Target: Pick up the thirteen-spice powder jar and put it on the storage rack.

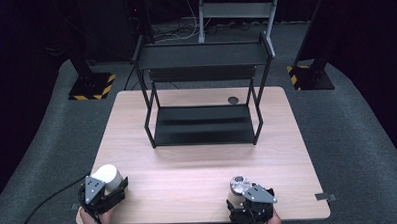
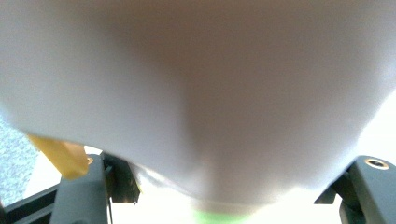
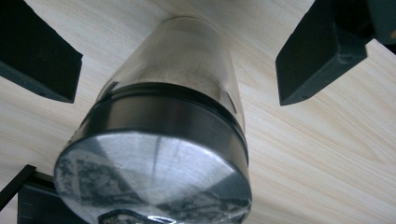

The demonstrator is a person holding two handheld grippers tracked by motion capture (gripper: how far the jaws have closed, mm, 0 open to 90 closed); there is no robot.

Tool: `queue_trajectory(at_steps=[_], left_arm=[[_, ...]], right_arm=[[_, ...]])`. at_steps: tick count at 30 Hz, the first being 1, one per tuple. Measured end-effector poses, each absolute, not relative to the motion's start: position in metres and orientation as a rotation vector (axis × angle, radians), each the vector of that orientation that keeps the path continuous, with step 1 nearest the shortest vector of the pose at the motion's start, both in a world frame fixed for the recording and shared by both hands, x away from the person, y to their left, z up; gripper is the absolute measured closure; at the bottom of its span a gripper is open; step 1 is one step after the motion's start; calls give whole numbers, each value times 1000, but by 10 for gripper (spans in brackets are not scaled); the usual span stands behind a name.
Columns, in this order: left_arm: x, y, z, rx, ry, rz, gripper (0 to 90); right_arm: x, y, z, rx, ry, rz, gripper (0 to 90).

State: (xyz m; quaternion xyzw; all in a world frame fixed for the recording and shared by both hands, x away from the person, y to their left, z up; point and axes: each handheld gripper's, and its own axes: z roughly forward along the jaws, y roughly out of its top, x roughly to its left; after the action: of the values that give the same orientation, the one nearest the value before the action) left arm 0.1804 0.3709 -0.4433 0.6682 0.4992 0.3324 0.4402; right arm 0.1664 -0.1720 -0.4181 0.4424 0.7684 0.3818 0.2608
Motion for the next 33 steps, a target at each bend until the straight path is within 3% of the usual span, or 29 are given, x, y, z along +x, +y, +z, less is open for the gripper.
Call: queue_trajectory(at_steps=[33], left_arm=[[211, 345, -424, 1720, 1110, 769, 304]], right_arm=[[165, -174, -419, 1191, 2081, 1051, 0]])
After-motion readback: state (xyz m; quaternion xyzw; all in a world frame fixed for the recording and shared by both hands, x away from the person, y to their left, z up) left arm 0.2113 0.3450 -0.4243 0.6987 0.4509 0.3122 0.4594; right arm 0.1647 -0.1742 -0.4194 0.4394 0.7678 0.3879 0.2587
